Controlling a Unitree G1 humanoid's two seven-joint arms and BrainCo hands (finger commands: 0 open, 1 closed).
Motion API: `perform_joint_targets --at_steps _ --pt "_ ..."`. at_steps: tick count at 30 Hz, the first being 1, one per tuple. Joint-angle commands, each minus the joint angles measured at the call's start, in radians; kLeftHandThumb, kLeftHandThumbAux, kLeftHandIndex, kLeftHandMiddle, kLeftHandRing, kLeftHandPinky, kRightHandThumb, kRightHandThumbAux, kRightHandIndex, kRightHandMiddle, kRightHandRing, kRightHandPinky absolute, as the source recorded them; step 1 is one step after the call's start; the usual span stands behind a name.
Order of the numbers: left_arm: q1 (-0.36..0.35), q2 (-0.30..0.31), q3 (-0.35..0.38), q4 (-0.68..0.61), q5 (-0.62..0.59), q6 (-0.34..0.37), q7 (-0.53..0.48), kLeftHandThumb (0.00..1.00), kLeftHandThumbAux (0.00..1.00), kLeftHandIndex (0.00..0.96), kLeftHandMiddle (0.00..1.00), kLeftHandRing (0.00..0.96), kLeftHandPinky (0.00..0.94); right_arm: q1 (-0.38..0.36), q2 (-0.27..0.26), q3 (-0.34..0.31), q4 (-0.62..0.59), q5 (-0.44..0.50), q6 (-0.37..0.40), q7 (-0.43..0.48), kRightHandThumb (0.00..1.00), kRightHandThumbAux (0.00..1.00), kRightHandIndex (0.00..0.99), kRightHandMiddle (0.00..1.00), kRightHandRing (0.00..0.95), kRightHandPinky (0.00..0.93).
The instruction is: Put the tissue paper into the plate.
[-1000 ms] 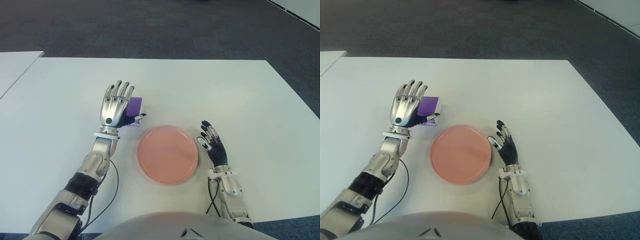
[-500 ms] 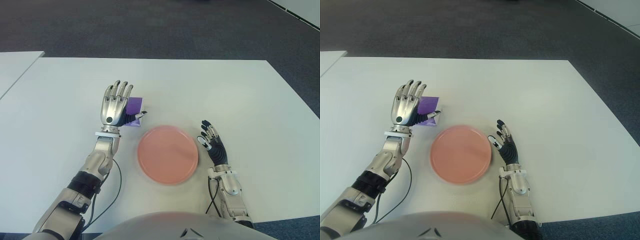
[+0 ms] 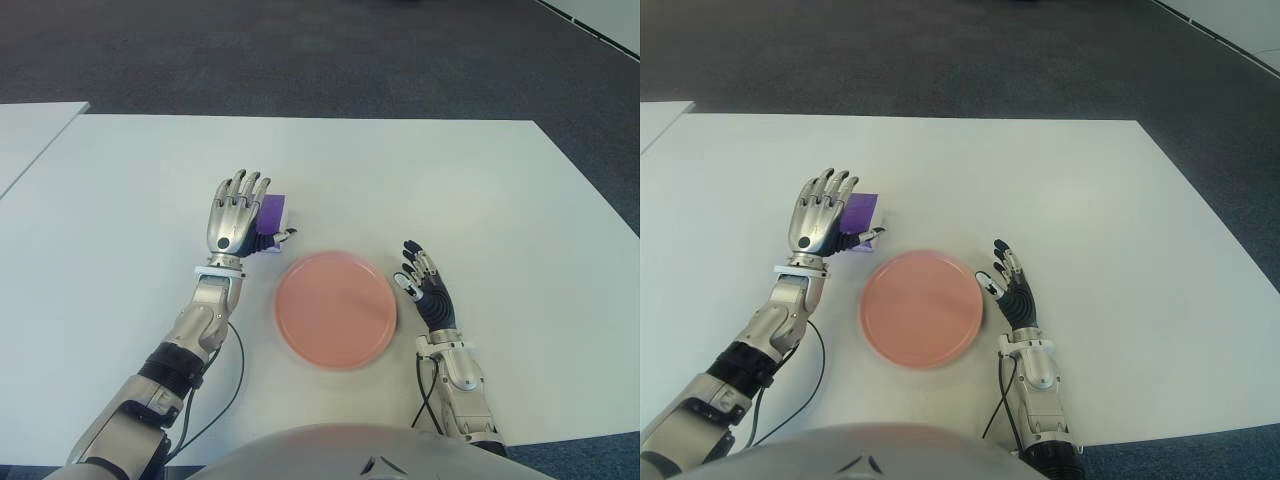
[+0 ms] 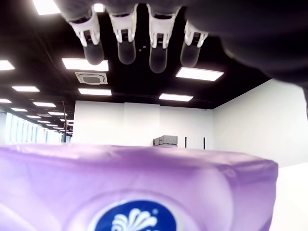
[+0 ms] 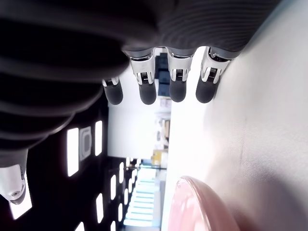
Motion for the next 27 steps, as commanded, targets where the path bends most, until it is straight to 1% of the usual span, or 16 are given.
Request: perform_joint_targets --at_steps 1,6,9,14,27 --pt "-0.013 -0.004 -0.009 0.031 -0.015 -0.001 -0.01 0.186 0.289 0.12 0.099 0.068 0.09 0.07 0.006 0.002 0.119 -0.007 0.087 0.001 0.236 0.484 0.044 0.075 0.024 0.0" --pt "-0.018 -0.008 -0.012 0.056 -0.023 -0.002 0.003 0.192 0.279 0.129 0.101 0.07 0.102 0.068 0.008 0.003 0.125 -0.008 0.078 0.001 0.233 0.481 0.045 0.068 0.016 0.0" --pt "-0.016 -0.015 -0.01 0.064 -0.033 0.003 -0.006 0.2 0.276 0.135 0.099 0.068 0.103 0.068 0.009 0.003 0.123 -0.009 0.079 0.0 0.233 0.478 0.046 0.066 0.013 0.0" --pt "-0.021 -0.028 -0.017 0.09 -0.043 0.009 -0.006 0.197 0.278 0.125 0.087 0.061 0.096 0.067 0.012 0.004 0.125 -0.009 0.073 -0.003 0.232 0.475 0.043 0.068 0.013 0.0" --pt "-0.062 -0.048 -0.047 0.234 -0.064 -0.03 0.044 0.182 0.307 0.092 0.072 0.048 0.074 0.067 0.015 0.005 0.142 -0.012 0.043 -0.003 0.223 0.474 0.045 0.069 0.013 0.0"
